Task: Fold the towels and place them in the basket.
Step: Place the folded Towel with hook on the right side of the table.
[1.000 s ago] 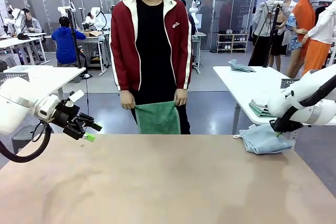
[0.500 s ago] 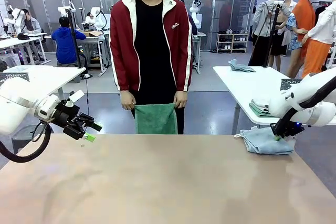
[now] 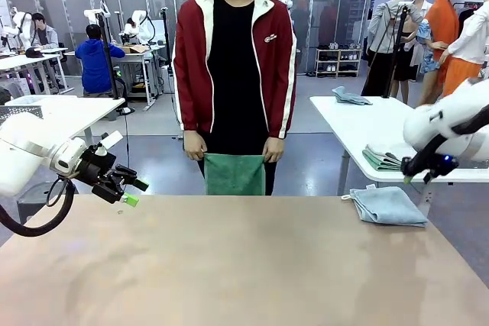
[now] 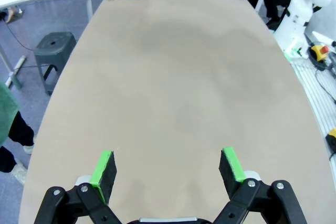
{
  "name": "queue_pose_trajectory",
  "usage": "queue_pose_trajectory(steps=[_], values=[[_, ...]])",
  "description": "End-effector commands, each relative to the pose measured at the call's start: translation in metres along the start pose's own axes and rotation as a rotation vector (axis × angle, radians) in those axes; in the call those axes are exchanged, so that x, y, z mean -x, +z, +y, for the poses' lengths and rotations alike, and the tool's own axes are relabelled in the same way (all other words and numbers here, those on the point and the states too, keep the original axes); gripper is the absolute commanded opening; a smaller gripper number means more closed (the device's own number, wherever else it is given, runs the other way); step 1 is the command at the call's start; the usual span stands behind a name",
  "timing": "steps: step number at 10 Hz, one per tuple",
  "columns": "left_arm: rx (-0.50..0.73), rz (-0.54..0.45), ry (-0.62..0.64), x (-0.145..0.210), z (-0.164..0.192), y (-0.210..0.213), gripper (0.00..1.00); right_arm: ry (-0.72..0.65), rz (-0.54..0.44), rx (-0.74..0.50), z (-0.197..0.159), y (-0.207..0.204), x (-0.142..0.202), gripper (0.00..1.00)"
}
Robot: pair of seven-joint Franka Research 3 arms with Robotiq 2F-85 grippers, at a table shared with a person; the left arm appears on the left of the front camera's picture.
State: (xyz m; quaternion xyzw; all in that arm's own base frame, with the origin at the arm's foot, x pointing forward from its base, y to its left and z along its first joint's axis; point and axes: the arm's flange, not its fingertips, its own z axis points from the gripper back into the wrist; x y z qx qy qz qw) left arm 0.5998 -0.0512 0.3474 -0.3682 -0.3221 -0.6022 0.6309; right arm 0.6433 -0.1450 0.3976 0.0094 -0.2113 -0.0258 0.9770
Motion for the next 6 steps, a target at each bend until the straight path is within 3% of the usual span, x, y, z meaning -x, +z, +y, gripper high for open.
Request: queue_pose_trajectory(steps=[1, 3, 6], values=[[0.005, 0.001, -0.003, 0.0, 0.0, 0.0, 1.0, -0.031, -0.029, -0.1, 0.0, 0.096, 0.029, 0.53], [0.005, 0.001, -0.003, 0.0, 0.0, 0.0, 1.0, -0.061, -0.054, -0.152, 0.011, 0.17, 0.054, 0.53], [0.005, 0.001, -0.003, 0.0, 0.0, 0.0, 1.0, -0.054, -0.009, -0.14, 0.021, 0.253, 0.096, 0.53]])
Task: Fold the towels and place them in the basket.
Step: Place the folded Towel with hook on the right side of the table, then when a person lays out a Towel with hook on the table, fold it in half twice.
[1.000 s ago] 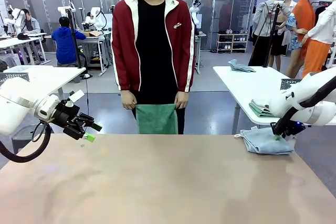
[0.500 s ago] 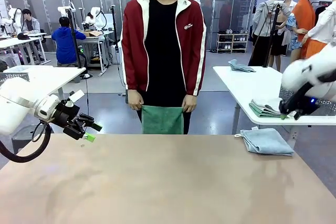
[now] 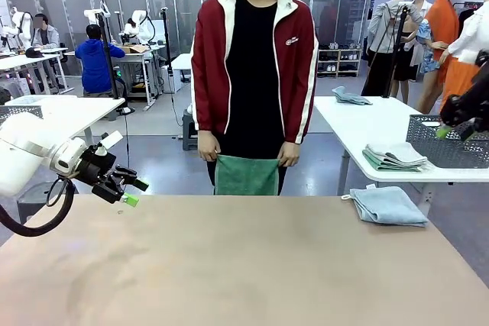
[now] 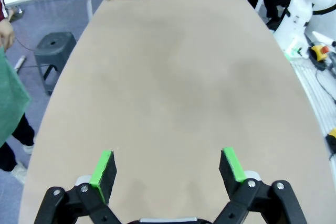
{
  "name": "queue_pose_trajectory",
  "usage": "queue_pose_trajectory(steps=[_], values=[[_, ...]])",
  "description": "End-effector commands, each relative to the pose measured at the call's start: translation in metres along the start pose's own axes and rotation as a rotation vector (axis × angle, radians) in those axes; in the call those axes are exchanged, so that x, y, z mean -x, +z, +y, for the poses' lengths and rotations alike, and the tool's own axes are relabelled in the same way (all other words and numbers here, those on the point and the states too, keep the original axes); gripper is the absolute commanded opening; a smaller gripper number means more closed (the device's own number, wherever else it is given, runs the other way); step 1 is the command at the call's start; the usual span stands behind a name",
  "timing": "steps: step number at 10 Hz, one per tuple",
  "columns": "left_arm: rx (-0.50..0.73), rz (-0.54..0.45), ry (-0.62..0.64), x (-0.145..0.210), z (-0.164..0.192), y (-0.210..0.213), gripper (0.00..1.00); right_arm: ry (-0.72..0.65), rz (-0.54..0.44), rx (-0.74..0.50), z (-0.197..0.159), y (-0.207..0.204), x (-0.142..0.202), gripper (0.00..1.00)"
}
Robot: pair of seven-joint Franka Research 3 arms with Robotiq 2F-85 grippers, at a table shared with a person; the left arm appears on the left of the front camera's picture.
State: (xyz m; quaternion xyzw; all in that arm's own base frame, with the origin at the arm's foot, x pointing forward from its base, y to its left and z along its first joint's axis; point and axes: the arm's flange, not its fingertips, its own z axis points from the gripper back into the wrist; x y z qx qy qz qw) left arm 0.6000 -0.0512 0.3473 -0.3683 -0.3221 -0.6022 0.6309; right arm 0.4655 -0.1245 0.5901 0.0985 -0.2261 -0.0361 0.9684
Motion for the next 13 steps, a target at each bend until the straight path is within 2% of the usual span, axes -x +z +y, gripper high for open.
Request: queue_pose_trajectory(steps=[1, 3, 4, 13], values=[[0.004, 0.001, -0.003, 0.0, 0.0, 0.0, 1.0, 0.01, 0.009, 0.044, 0.005, 0.022, 0.024, 0.53], [0.004, 0.001, -0.003, 0.0, 0.0, 0.0, 1.0, 0.053, 0.033, 0.03, 0.007, 0.035, 0.04, 0.53], [0.004, 0.001, -0.003, 0.0, 0.0, 0.0, 1.0, 0.029, 0.007, 0.025, 0.002, 0.034, 0.025, 0.53], [0.004, 0.001, -0.003, 0.0, 0.0, 0.0, 1.0, 0.029, 0.007, 0.025, 0.002, 0.034, 0.025, 0.53]])
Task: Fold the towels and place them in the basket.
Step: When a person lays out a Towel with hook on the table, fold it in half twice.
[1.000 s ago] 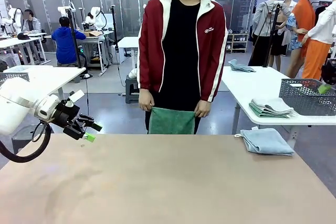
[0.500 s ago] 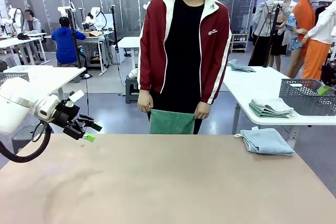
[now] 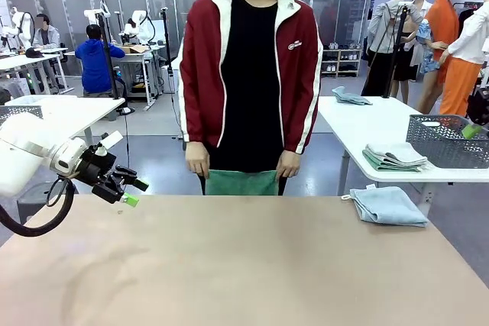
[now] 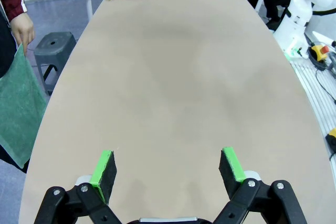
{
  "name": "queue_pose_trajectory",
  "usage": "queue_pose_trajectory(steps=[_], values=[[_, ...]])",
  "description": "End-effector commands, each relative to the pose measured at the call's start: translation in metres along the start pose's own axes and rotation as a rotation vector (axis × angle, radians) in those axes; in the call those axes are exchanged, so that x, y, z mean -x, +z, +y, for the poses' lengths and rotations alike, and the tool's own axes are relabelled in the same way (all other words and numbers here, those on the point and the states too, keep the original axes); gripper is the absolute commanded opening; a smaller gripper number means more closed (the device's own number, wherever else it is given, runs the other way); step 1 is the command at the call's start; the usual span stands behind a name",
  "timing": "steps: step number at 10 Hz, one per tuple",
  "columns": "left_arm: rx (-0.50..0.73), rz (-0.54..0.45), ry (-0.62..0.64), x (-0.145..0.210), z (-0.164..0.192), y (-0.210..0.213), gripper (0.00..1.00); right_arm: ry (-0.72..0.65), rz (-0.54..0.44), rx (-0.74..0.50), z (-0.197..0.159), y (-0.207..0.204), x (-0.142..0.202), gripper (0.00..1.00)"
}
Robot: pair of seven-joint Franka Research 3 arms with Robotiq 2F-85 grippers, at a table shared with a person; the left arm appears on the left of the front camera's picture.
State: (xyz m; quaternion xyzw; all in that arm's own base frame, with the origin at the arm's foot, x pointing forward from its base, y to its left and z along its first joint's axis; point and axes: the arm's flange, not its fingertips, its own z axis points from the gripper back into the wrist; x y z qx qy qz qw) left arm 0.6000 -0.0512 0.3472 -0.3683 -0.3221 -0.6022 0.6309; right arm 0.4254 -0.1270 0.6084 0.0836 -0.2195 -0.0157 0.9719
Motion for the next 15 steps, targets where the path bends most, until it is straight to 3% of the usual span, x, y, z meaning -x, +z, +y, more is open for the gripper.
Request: queue_pose_trajectory(steps=[1, 15], values=[[0.004, 0.001, -0.003, -0.0003, -0.0004, -0.0001, 1.0, -0.016, -0.01, 0.004, 0.0013, -0.0002, -0.0031, 0.53], [0.004, 0.001, -0.003, -0.0003, -0.0004, -0.0001, 1.0, -0.016, -0.01, 0.004, 0.0013, -0.0002, -0.0031, 0.53]])
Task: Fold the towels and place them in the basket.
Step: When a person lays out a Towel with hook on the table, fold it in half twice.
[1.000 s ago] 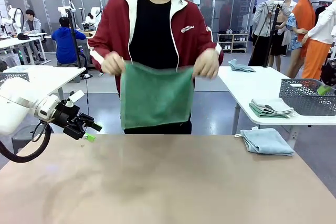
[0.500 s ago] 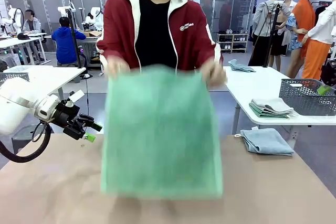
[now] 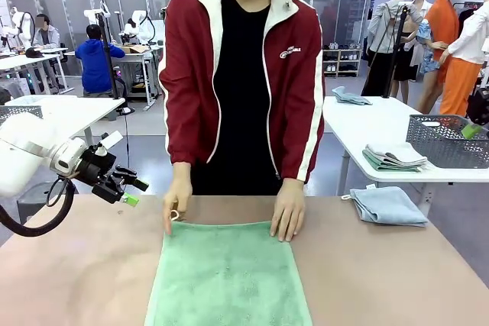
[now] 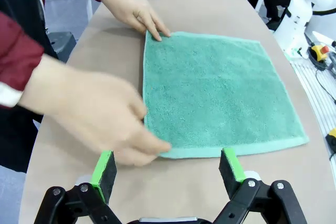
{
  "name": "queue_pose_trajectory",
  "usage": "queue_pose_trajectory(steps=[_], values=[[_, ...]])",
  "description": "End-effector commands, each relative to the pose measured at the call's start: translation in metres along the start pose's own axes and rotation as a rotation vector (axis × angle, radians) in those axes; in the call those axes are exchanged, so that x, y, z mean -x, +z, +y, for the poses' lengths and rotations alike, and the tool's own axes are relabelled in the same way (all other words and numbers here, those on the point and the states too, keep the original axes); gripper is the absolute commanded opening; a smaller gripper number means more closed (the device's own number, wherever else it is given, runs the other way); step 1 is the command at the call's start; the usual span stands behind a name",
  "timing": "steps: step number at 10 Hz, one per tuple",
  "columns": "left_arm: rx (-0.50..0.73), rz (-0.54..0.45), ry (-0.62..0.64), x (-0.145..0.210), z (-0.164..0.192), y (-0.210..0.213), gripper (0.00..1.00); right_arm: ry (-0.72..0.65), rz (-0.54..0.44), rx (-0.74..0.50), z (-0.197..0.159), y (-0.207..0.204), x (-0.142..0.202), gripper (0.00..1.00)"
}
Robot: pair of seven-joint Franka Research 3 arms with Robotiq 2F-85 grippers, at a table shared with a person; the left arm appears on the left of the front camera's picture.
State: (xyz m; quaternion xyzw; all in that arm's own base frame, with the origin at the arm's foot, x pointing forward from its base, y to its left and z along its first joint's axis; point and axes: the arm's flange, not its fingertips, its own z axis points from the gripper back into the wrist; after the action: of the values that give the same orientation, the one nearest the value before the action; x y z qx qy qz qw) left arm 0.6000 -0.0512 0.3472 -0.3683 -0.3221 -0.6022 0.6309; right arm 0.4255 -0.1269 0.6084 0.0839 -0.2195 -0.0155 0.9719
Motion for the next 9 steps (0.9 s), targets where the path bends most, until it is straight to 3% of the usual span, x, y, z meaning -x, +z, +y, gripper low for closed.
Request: queue_pose_trajectory(steps=[1, 9], values=[[0.004, 0.001, -0.003, -0.0003, -0.0004, -0.0001, 1.0, -0.016, -0.01, 0.005, 0.0012, -0.0002, -0.003, 0.53], [0.004, 0.001, -0.003, -0.0003, -0.0004, -0.0001, 1.0, -0.016, -0.01, 0.005, 0.0012, -0.0002, -0.003, 0.53]])
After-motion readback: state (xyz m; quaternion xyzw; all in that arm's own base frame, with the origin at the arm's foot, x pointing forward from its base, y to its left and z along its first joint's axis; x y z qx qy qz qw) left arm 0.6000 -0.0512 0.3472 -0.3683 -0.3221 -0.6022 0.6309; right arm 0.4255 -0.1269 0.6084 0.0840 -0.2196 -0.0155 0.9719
